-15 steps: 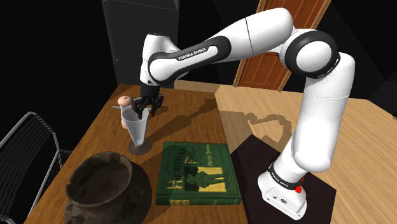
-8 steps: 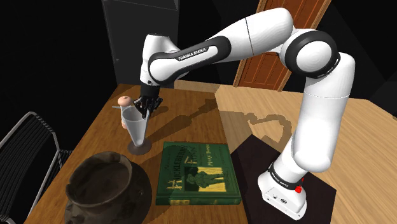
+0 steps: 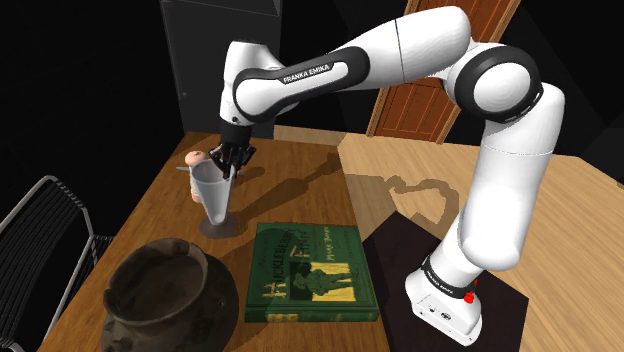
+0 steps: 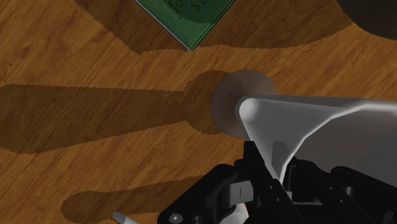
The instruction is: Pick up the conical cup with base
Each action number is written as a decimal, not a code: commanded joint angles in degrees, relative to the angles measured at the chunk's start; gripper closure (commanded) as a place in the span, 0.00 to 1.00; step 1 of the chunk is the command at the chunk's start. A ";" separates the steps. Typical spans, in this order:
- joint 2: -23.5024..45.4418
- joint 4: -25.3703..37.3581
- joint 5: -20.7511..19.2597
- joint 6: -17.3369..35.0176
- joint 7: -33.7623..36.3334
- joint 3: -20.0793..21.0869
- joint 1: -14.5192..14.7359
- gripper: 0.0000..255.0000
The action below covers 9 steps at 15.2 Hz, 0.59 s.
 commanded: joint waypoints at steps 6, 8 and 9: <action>-1.36 3.63 0.12 -4.87 0.52 0.11 -0.07 1.00; -1.74 4.66 0.17 -6.27 0.65 0.14 -0.10 1.00; -1.92 5.20 0.18 -6.97 0.72 0.15 -0.11 1.00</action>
